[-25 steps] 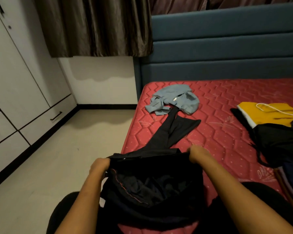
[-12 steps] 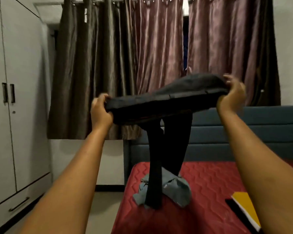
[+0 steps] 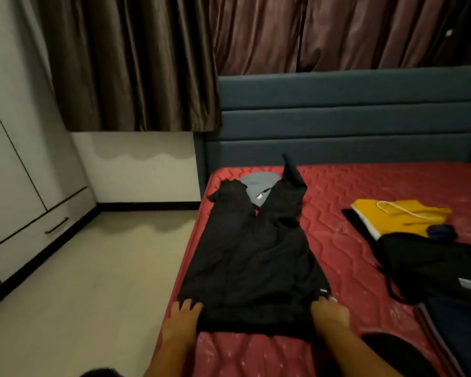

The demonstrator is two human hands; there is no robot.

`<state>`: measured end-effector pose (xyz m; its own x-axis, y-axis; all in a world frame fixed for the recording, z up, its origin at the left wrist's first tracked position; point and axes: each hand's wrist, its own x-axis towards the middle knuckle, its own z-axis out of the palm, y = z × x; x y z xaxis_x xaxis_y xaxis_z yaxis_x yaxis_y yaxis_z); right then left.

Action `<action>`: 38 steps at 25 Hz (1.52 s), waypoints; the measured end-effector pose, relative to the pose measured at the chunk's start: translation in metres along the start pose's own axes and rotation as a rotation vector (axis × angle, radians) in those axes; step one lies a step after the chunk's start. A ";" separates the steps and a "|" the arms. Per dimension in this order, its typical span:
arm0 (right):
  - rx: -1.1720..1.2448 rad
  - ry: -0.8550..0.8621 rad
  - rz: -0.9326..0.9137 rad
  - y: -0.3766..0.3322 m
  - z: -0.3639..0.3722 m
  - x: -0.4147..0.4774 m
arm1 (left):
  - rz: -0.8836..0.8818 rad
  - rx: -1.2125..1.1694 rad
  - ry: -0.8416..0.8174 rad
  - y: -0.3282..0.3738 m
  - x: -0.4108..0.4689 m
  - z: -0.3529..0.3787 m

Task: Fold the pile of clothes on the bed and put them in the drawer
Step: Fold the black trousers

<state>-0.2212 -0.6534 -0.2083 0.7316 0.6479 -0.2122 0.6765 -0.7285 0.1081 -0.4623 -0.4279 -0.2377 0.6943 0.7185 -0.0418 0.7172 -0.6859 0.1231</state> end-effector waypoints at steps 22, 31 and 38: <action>-0.096 -0.048 0.055 -0.017 0.010 0.006 | -0.226 -0.692 0.254 -0.004 0.018 0.043; 0.004 -0.502 -0.202 -0.036 -0.006 -0.002 | -0.394 -0.654 0.567 -0.049 -0.011 0.008; 0.294 -0.833 -0.223 -0.045 -0.017 -0.016 | -0.319 -0.635 0.201 -0.055 -0.024 0.026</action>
<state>-0.2622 -0.6272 -0.1935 0.2115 0.4931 -0.8439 0.6628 -0.7069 -0.2469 -0.5165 -0.4105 -0.2694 0.3894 0.9210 0.0028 0.6676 -0.2844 0.6880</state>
